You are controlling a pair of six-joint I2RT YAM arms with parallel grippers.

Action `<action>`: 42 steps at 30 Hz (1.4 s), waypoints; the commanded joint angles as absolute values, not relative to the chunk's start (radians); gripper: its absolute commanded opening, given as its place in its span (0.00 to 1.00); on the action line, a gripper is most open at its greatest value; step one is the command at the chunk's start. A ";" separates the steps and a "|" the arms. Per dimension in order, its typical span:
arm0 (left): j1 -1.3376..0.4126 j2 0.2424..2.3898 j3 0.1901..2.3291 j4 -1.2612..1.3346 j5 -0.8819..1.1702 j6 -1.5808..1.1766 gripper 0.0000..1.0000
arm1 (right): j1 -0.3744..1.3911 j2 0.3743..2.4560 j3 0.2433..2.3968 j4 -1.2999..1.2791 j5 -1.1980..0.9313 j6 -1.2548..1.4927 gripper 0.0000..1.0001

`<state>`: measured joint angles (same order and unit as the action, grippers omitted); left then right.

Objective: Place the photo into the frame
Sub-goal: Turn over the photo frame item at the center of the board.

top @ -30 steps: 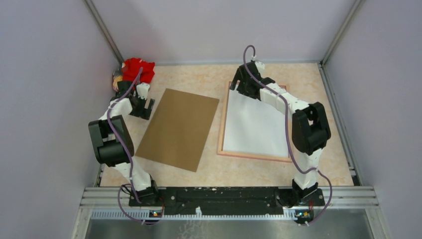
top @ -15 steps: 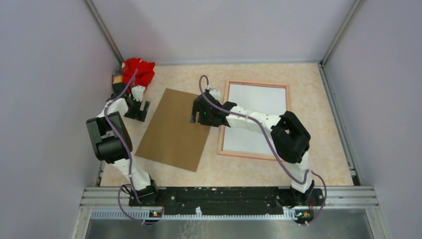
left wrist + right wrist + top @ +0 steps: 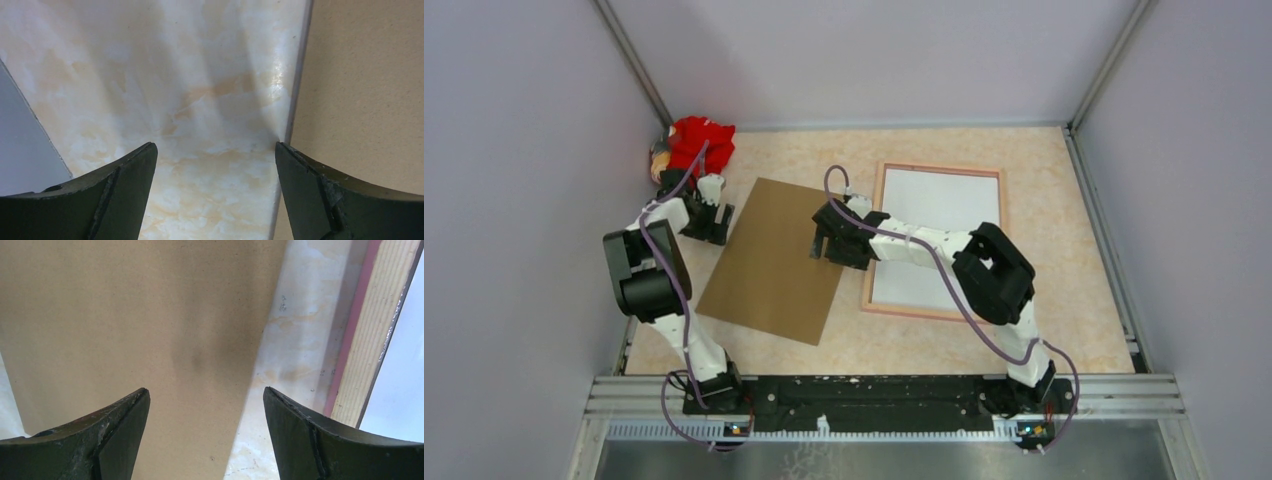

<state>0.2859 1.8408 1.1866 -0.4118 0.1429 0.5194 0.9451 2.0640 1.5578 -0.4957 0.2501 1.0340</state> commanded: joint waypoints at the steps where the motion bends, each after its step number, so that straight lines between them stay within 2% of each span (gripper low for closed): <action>1: 0.256 1.843 1.135 -0.412 0.149 0.499 0.94 | 0.951 2.102 1.559 -0.494 0.269 1.062 0.84; 13: 0.243 1.852 1.114 -0.405 0.132 0.495 0.93 | 0.939 2.188 1.573 -0.434 0.187 1.102 0.84; 20: 0.227 1.870 1.096 -0.405 0.150 0.510 0.88 | 0.913 2.085 1.532 -0.292 0.116 1.125 0.83; 28: 0.210 1.873 1.077 -0.421 0.184 0.528 0.86 | 0.893 1.923 1.436 -0.016 0.008 1.144 0.83; 37: 0.196 1.879 1.071 -0.423 0.187 0.531 0.86 | 0.893 1.776 1.298 0.405 -0.145 1.126 0.82; 42: 0.187 1.882 1.071 -0.424 0.196 0.527 0.86 | 0.893 1.762 1.260 0.605 -0.248 1.134 0.81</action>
